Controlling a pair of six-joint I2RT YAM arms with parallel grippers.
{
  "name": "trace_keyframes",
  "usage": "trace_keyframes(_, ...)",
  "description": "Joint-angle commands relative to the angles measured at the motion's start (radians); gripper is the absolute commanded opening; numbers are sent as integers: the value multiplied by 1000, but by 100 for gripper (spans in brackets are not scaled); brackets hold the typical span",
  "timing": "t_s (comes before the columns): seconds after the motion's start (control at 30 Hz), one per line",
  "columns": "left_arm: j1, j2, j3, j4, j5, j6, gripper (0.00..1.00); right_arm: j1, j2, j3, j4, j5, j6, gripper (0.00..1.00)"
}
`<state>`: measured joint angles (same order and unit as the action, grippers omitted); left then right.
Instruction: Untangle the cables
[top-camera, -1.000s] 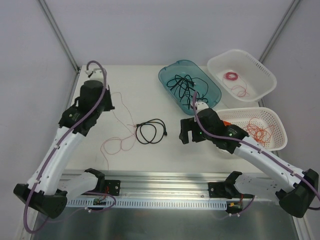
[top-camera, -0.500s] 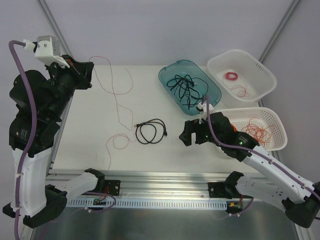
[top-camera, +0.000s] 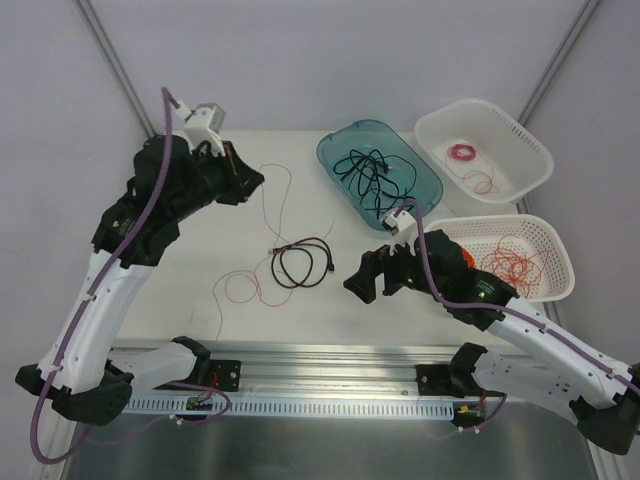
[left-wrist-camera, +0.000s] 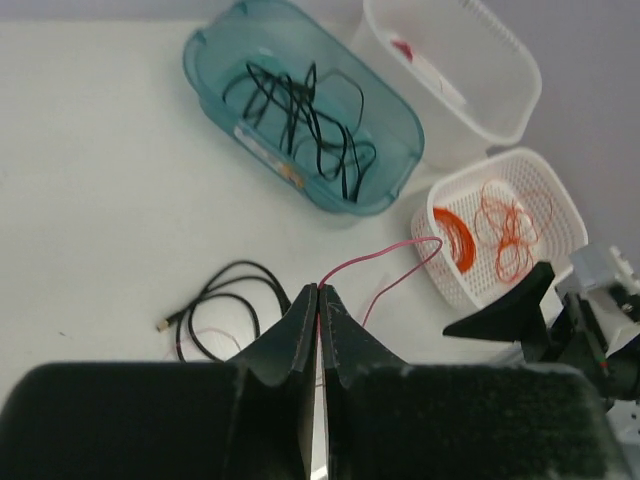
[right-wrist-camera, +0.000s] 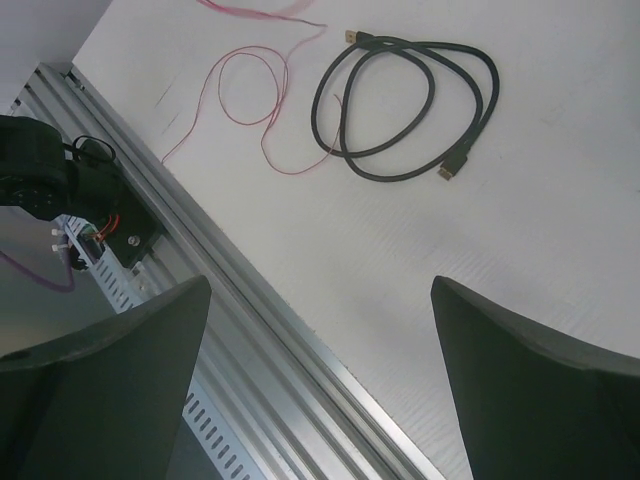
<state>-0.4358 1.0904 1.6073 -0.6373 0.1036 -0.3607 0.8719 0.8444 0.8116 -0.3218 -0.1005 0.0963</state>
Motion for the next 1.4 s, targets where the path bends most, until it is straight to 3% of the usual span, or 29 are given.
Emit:
trace_keyframes(0.0, -87, 17, -127, 19, 15, -53, 0, 16, -2, 6, 81, -28, -17, 97)
trace_keyframes(0.23, -210, 34, -302, 117, -16, -139, 0, 56, 16, -3, 170, -42, -24, 97)
trace_keyframes(0.43, -270, 49, -300, 145, -24, -152, 0, 68, 109, -17, 253, -15, -59, 97)
trace_keyframes(0.9, -287, 32, -293, 149, -53, -181, 0, 131, 286, 60, 341, -133, -122, 97)
trace_keyframes(1.2, -288, 26, -285, 154, -50, -207, 0, 174, 341, 84, 348, -16, -136, 99)
trace_keyframes(1.3, -290, 23, -288, 159, -53, -225, 0, 183, 354, 83, 359, 42, -135, 93)
trace_keyframes(1.37, -290, 22, -291, 160, -62, -238, 0, 191, 357, 81, 363, 64, -139, 84)
